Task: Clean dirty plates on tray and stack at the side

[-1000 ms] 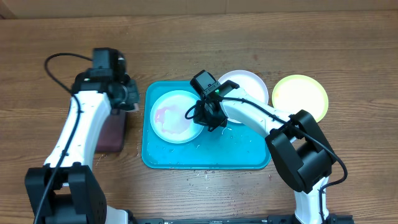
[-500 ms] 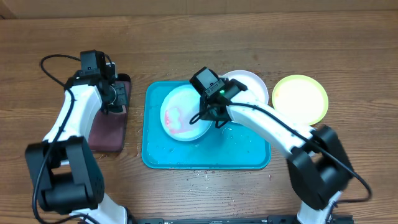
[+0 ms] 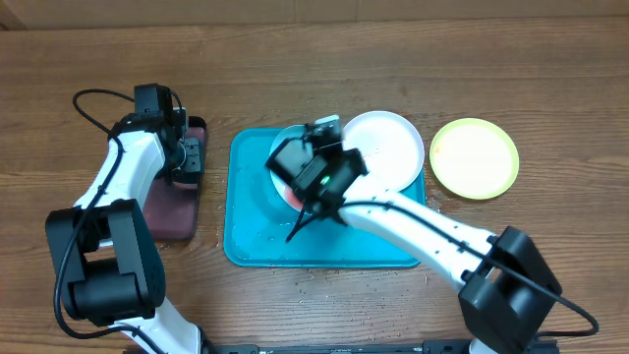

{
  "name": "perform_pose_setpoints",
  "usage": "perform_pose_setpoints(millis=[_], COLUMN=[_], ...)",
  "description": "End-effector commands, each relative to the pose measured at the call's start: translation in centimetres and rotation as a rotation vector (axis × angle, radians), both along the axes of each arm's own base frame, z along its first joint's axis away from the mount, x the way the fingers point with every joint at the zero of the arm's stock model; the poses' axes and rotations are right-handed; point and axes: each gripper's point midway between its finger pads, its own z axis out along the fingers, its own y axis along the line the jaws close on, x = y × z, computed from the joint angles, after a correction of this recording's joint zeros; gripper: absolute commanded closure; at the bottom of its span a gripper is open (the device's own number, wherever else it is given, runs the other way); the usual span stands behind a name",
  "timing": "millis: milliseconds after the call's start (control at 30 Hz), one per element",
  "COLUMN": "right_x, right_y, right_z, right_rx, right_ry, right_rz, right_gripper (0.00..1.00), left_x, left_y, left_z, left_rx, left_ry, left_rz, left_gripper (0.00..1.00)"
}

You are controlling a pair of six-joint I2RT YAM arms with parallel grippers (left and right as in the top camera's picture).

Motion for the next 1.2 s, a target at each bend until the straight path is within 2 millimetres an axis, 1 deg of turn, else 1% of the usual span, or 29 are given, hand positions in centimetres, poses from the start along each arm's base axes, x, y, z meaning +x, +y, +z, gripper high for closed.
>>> perform_pose_setpoints(millis=[0, 133, 267, 467, 800, 967, 1067, 1133, 1167], right_x=[0.6, 0.1, -0.4, -0.6, -0.6, -0.6, -0.6, -0.6, -0.6], right_y=[0.0, 1.1, 2.2, 2.6, 2.6, 2.6, 2.6, 2.6, 2.6], right_z=[4.4, 6.3, 7.0, 7.1, 7.1, 7.1, 7.1, 7.1, 7.1], right_rx=[-0.106, -0.145, -0.139, -0.129, -0.129, -0.129, -0.129, -0.128, -0.128], right_ry=[-0.22, -0.333, -0.381, -0.386, -0.386, -0.386, -0.386, -0.386, -0.386], right_rz=[-0.012, -0.001, 0.014, 0.021, 0.021, 0.021, 0.021, 0.021, 0.021], right_gripper=[0.96, 0.96, 0.96, 0.96, 0.96, 0.96, 0.96, 0.96, 0.96], left_x=[-0.4, -0.7, -1.0, -1.3, -1.6, -2.4, -3.0, -3.2, -3.2], left_y=[0.6, 0.5, 0.5, 0.4, 0.4, 0.3, 0.2, 0.2, 0.2], left_z=[-0.3, -0.5, -0.8, -1.6, -1.9, -3.1, -3.8, -4.0, -4.0], left_rx=[0.022, 0.02, 0.019, 0.019, 0.016, 0.009, 0.004, 0.003, 0.003], left_ry=[0.029, 0.041, 0.048, 0.05, 0.058, 0.094, 0.127, 0.138, 0.138], left_rz=[0.003, 0.003, 0.003, 0.003, 0.011, 0.021, 0.027, 0.027, 0.027], left_gripper=[0.36, 0.36, 0.36, 0.37, 0.44, 0.43, 0.46, 0.51, 0.56])
